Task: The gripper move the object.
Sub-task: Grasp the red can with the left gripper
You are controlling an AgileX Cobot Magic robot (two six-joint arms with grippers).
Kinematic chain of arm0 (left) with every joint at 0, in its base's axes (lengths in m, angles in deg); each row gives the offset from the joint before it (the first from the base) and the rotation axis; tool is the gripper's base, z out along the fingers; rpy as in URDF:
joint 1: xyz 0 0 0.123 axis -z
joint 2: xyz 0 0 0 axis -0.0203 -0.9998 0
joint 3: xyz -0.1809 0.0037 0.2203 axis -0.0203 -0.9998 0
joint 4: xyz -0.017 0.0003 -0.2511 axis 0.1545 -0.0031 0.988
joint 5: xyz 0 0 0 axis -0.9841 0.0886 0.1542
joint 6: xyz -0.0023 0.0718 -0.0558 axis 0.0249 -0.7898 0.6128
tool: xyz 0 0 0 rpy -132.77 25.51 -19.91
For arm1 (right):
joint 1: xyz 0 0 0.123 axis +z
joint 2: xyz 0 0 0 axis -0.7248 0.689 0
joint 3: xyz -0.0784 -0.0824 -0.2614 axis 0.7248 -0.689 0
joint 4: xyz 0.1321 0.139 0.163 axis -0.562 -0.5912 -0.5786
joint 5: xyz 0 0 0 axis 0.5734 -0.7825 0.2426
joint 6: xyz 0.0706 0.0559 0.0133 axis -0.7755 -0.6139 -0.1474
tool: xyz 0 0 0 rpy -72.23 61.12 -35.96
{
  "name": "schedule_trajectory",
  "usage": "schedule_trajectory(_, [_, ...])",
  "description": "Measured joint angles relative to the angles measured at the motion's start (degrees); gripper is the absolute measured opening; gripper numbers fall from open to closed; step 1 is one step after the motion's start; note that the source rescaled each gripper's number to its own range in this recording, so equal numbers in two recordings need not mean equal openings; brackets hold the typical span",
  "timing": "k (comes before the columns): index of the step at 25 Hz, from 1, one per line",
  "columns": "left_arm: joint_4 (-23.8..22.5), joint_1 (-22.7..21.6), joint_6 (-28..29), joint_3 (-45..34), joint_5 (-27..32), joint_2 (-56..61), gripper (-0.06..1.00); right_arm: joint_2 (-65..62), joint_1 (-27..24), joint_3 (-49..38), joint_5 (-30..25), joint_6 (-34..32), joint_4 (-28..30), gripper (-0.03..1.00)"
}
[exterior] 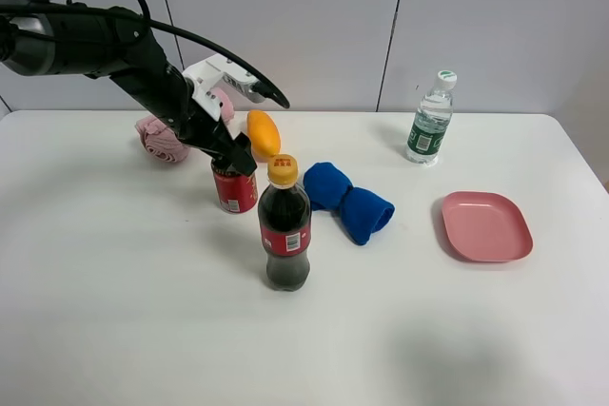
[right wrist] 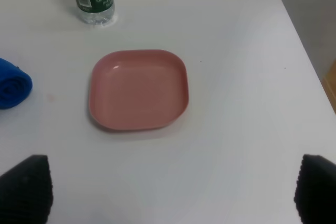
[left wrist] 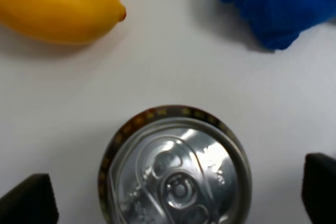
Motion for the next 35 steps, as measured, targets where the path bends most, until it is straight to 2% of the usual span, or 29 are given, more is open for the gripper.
schedule_trajectory(31, [0.0, 0.0, 0.0, 0.0, -6.7, -7.9, 0.82, 0.0, 0.0, 0.0, 0.0, 0.0, 0.0, 1.00])
schedule_trajectory(33, [0.0, 0.0, 0.0, 0.0, -7.1, -7.9, 0.73, 0.0, 0.0, 0.0, 0.0, 0.0, 0.0, 1.00])
schedule_trajectory(34, [0.0, 0.0, 0.0, 0.0, -7.1, -7.9, 0.61, 0.0, 0.0, 0.0, 0.0, 0.0, 0.0, 1.00])
schedule_trajectory(35, [0.0, 0.0, 0.0, 0.0, -7.1, -7.9, 0.43, 0.0, 0.0, 0.0, 0.0, 0.0, 0.0, 1.00])
